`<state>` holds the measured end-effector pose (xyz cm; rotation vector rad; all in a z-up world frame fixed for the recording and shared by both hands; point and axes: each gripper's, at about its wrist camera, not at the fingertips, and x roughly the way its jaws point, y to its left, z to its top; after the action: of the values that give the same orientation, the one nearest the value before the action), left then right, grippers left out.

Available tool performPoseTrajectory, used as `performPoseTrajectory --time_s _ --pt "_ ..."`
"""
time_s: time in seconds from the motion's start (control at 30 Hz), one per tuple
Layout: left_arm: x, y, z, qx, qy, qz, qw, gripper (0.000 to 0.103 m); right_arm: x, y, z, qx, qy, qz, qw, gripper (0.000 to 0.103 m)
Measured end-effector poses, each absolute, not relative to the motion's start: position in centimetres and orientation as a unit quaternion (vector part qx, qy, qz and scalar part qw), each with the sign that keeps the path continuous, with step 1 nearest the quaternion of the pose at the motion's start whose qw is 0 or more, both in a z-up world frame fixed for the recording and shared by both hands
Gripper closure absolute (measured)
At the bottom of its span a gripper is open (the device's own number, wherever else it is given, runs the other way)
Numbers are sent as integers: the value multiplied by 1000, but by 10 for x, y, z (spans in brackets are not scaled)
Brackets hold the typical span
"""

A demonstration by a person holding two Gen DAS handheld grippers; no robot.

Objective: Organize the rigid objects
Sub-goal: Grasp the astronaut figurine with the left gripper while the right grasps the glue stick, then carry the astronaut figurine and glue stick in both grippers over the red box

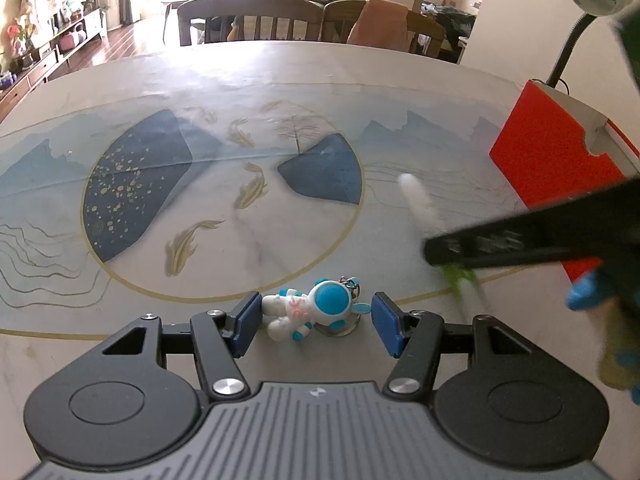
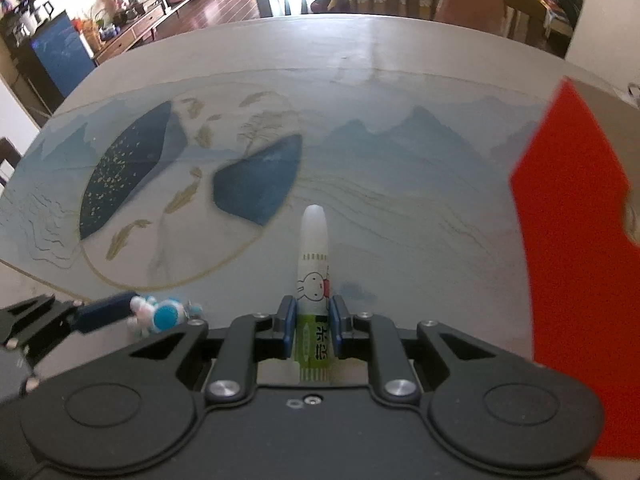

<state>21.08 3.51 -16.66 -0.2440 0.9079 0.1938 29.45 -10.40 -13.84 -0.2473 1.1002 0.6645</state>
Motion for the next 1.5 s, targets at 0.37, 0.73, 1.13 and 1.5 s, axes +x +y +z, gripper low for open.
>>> performPoseTrajectory --time_s 0.37,0.73,1.13,1.5 --pt "209 33 -163 -144 457 91 873 44 277 -172 -110 -50 512 318 796 87" --pt "195 17 -129 -151 444 81 880 44 272 -230 -78 8 496 321 806 87" --pt "216 -32 -79 -122 424 31 897 44 297 -284 -36 47 472 308 825 87" --pt "255 -89 -45 -100 399 -25 911 44 338 -344 -7 58 423 269 863 87"
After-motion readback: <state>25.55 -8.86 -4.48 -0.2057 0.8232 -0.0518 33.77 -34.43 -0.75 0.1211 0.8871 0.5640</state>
